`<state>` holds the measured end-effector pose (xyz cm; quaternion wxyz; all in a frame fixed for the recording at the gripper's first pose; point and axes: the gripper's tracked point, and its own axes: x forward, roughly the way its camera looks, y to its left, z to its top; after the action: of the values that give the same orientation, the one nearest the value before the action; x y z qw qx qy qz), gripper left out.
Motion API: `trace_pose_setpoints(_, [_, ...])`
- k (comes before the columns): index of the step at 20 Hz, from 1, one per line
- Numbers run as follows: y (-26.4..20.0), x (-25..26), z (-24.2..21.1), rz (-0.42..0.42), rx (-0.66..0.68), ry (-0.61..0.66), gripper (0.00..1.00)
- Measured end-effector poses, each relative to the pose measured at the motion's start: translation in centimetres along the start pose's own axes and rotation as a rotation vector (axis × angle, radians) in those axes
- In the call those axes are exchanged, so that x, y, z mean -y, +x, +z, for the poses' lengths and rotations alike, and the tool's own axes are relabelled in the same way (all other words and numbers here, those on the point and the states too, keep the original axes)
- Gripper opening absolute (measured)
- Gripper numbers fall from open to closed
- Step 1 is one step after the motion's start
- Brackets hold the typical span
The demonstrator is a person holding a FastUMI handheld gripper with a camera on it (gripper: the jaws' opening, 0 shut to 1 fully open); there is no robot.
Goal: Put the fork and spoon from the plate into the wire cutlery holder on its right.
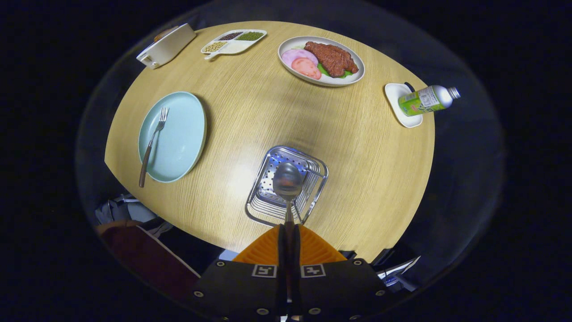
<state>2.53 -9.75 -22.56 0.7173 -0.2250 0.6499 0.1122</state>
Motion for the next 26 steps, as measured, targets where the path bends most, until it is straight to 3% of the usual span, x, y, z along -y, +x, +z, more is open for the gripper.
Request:
trace_pose_setpoints(11, [1.6, -0.3, 1.3, 0.022, -0.014, -0.006, 0.05])
trace_pose_setpoints(17, [0.8, -0.5, 2.0, 0.035, 0.039, 0.014, 0.14])
trace_pose_setpoints(21, [-1.5, -0.3, 2.9, 0.020, 0.153, 0.090, 0.30])
trace_pose_setpoints(26, [-5.2, -2.7, 4.4, 0.033, 0.373, 0.214, 0.71])
